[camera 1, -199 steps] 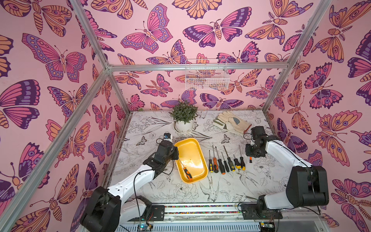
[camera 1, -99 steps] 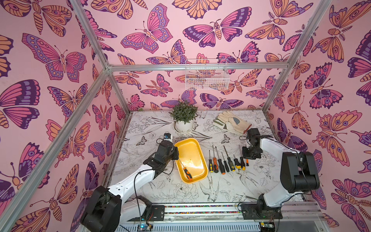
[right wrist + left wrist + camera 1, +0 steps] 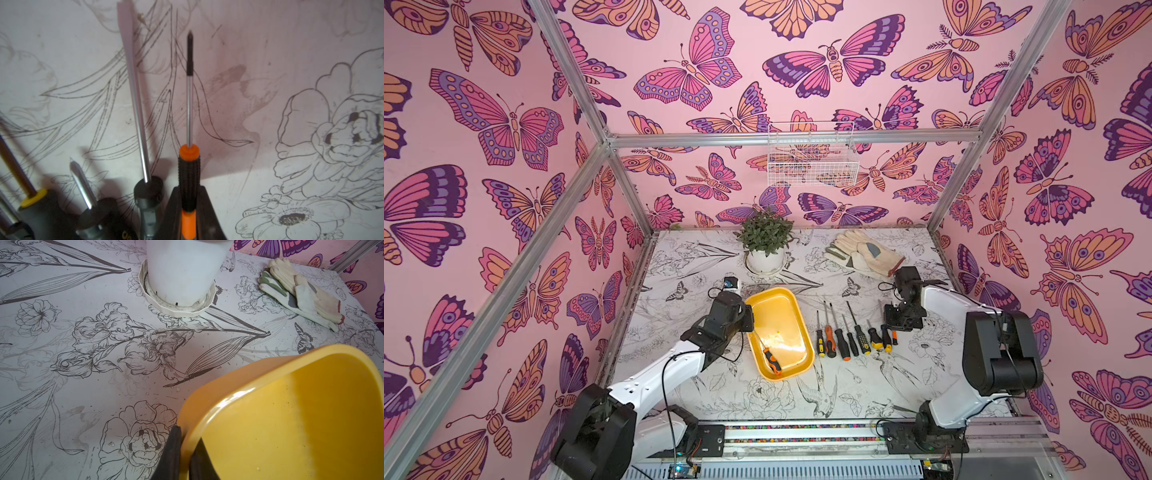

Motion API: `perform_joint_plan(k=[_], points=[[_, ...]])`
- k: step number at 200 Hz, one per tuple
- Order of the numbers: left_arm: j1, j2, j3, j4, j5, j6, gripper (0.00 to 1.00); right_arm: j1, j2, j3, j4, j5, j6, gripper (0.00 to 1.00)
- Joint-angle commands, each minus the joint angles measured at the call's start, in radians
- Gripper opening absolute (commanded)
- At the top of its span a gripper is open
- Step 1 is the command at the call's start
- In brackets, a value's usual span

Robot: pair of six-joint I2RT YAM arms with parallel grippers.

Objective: Take out the screwdriver from the storage box
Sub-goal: Place the screwdriver at the center of the board.

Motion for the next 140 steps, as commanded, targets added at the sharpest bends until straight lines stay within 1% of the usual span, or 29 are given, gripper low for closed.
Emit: perform_joint_plan(k=[1,25,56,140], points=[[0.006,0.002,-0.012,0.036,0.014,-0.015,0.0,-0.006,0.023,0.0,-0.005,-0.012,-0.012,0.0],[0.006,0.002,-0.012,0.036,0.011,-0.015,0.0,-0.006,0.035,0.005,-0.006,-0.017,-0.014,0.01],[0.006,0.002,-0.014,0.035,0.008,-0.014,0.0,-0.006,0.037,0.005,-0.004,-0.018,-0.015,0.1],[0.007,0.0,-0.014,0.035,0.012,-0.017,0.0,-0.006,0.024,0.001,0.001,-0.006,-0.009,0.29]])
